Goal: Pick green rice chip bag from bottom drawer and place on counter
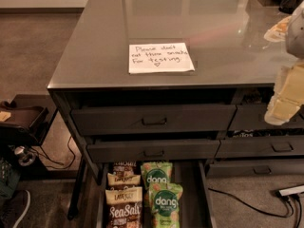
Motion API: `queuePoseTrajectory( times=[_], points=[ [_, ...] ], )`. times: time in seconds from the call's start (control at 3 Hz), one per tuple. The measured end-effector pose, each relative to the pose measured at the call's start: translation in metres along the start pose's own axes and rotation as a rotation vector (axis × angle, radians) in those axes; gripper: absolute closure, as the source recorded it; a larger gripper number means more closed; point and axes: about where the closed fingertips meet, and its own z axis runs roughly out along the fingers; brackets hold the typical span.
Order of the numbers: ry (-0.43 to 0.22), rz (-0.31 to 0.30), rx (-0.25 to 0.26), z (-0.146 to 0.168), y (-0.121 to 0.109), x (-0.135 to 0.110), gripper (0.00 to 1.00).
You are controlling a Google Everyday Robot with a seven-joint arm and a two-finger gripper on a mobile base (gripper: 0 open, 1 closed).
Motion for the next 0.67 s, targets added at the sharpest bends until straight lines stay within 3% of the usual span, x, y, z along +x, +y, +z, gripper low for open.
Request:
queuePoseTrajectory(
  times=[0.67],
  points=[
    [-0.02, 0.007, 0.006, 0.0033, 0.0022, -0.0013, 0.0]
  ],
)
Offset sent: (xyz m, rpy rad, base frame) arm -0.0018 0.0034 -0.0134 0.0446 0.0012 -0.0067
